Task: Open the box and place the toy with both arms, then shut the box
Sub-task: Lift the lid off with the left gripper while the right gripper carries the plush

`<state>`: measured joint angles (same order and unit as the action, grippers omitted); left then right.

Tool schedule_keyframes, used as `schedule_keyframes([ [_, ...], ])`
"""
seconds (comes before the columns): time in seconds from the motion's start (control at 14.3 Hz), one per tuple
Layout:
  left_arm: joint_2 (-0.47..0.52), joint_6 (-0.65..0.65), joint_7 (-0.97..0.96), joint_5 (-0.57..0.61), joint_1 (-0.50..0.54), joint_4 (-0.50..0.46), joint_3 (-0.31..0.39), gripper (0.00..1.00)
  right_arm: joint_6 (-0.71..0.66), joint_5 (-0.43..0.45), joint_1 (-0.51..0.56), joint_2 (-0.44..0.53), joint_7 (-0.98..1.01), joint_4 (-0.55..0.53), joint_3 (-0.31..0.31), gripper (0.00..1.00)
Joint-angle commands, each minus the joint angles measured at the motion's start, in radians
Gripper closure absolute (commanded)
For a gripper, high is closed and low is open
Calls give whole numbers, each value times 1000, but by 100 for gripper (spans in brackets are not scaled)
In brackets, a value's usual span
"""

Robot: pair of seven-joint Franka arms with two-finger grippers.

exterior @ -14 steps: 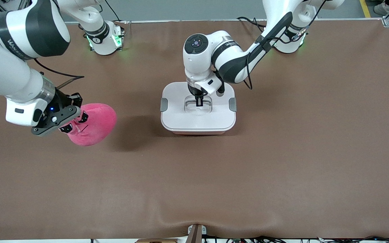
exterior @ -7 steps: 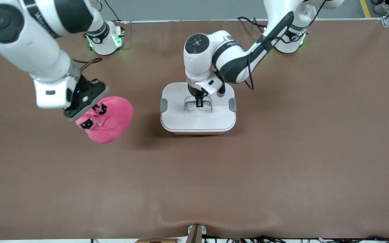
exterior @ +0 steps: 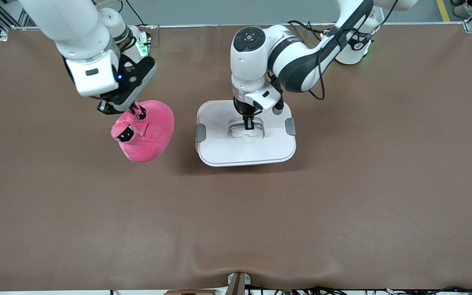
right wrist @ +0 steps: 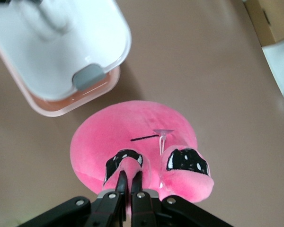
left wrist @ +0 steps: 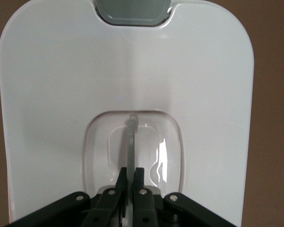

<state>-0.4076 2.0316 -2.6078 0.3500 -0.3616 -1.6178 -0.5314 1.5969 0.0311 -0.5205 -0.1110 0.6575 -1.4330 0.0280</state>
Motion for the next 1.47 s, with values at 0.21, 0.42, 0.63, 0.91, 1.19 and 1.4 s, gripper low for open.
schedule_keyframes([
  [0.21,144,-145,357,-137,171,-10,-7,100,21,4,-79,11,249,-3,4,100],
  [0.42,165,-191,570,-184,286,-10,-5,100,55,1,-102,1,345,-10,3,100],
  [0.63,165,-240,748,-198,377,-11,-5,100,100,3,-147,-15,413,-21,1,100],
  [0.91,159,-284,993,-201,508,-34,-4,100,101,3,-200,-53,415,-23,3,100],
  [1.19,139,-284,1193,-200,619,-59,-4,100,123,3,-236,-75,415,-47,3,100],
  [1.4,115,-284,1313,-200,688,-67,-4,100,211,3,-254,-81,413,-116,1,100],
])
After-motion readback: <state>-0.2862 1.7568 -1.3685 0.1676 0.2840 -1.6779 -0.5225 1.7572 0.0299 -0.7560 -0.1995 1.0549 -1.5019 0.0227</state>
